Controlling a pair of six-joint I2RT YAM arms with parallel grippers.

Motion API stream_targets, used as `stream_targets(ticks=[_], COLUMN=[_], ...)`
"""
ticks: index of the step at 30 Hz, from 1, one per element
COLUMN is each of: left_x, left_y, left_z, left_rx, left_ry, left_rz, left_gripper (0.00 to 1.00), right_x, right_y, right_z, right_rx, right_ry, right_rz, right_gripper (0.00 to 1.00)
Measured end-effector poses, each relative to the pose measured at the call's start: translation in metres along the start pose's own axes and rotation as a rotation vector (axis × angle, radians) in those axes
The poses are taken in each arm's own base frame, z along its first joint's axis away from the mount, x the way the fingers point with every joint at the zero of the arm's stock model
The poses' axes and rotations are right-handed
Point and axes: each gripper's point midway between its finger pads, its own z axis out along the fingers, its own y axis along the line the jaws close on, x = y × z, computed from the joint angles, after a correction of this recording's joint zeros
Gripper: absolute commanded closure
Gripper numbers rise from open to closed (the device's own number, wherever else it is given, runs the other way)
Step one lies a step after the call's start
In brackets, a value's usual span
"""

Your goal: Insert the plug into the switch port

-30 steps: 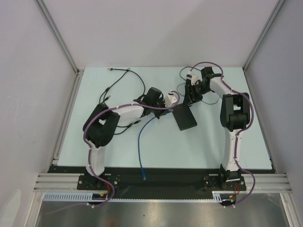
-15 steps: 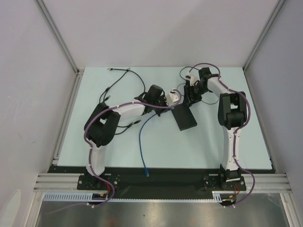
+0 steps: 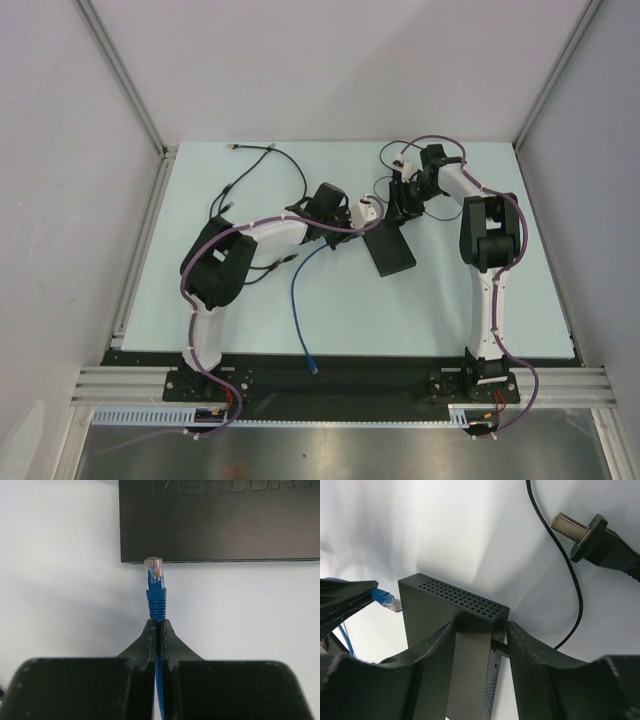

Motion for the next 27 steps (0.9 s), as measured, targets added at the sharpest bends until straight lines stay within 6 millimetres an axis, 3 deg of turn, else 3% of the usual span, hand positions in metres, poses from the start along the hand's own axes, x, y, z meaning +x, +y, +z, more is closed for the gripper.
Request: stream_targets(ticks=[17, 27], left_x=[0.017, 0.012], left_y=[-0.007, -0.001], left_z=[0.003, 0.006], left_rx=[0.017, -0.011], left_ry=[0.053, 0.031], left_rz=[-0.011, -0.012], left_gripper=[1.0, 1.0], right_x=[0.0, 0.0], right_y=[-0.001, -0.001], right_z=[0.001, 0.001], right_rx=[-0.031, -0.038], right_ry=[-0.002, -0.002], right_rz=[0.024, 0.031], right_gripper=[0.53, 0.53])
